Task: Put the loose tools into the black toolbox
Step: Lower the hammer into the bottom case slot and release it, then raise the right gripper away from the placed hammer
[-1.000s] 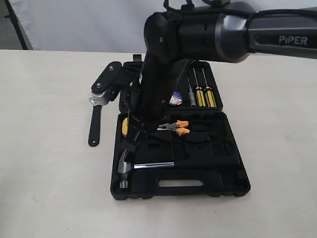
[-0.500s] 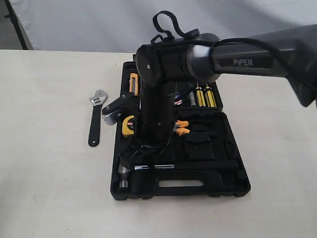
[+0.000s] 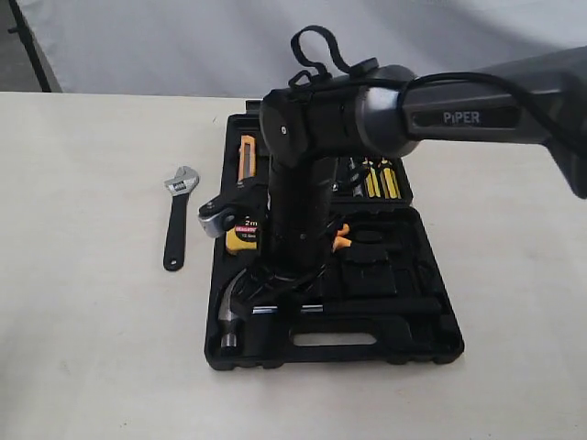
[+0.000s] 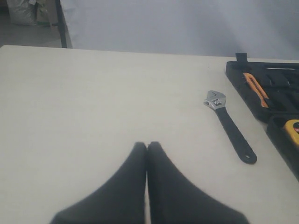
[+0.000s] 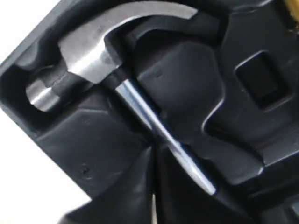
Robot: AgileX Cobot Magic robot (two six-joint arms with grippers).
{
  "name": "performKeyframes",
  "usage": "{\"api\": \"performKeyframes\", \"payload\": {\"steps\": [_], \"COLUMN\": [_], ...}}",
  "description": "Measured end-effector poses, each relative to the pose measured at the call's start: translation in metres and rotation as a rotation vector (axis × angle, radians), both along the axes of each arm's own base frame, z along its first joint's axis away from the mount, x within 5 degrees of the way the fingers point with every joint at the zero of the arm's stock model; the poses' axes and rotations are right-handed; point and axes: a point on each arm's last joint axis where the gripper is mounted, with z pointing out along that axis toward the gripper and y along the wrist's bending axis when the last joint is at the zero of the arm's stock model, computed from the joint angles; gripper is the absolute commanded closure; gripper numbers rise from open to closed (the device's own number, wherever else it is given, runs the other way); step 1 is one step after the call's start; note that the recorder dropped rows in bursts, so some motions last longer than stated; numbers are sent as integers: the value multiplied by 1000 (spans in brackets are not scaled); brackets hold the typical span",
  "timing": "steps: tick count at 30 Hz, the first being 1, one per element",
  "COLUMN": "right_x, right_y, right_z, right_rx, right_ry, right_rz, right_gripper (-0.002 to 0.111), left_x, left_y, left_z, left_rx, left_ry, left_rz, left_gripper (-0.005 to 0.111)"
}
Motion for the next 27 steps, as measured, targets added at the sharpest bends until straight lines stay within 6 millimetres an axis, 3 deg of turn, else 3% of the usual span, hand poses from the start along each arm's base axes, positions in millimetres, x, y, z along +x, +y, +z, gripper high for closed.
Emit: {"api": "performKeyframes", "payload": {"steps": [8,15,27], "right_x": [-10,-32,-41], "right_y": [-7,-22,-33], "right_z": [44,23,-4], "right_rx": [53,-10,-4], "right_ry": [-69,17,-46], "right_rz": [-36,-48,1], "right_gripper": [108,108,108], "left_x": [0,0,0], "left_y": [0,0,0], "left_z": [0,0,0], "left_rx": [0,0,0], "left_ry": [0,0,0], "left_rz": [0,0,0], "left_gripper": [105,105,105]}}
